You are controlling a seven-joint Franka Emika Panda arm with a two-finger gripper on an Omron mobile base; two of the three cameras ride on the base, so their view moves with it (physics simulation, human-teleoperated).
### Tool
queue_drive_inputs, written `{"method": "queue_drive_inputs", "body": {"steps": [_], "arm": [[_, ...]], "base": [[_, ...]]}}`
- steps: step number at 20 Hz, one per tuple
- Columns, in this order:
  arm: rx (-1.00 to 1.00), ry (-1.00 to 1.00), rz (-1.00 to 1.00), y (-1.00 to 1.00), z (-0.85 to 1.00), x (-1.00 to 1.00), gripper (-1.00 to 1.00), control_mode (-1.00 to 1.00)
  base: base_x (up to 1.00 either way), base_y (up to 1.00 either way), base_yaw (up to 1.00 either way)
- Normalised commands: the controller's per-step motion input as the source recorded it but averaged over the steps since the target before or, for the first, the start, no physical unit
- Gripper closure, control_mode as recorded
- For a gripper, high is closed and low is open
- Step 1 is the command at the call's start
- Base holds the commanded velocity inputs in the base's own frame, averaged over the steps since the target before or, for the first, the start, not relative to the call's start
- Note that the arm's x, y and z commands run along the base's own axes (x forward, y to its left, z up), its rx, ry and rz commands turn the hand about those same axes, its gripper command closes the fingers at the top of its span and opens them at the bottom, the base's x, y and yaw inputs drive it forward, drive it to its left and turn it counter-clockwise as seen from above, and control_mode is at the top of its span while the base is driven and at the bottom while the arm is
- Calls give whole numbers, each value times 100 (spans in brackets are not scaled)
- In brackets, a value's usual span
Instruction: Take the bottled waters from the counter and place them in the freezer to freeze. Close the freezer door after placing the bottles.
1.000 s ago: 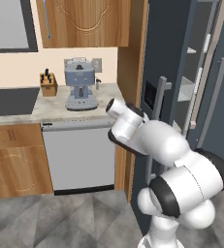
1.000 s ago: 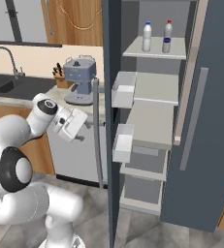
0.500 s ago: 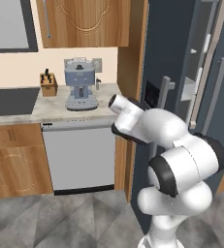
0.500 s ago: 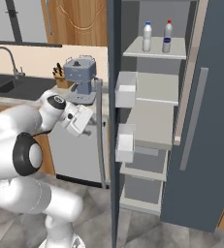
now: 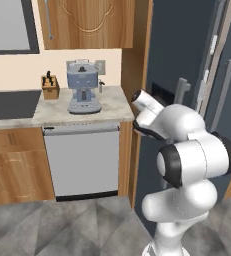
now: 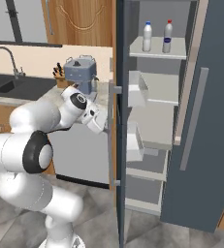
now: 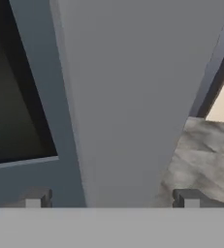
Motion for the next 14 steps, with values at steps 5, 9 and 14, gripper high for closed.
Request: {"method": "queue_drive_inputs", "body": {"steps": [5, 9, 14], "arm": [[11, 12, 16, -80, 2, 0, -100, -100], [15, 5, 19, -82, 0, 6, -100, -100], [22, -1, 35, -90, 3, 1, -100, -100]], "base": [[0, 0, 0], [0, 0, 0], [0, 0, 0]]}}
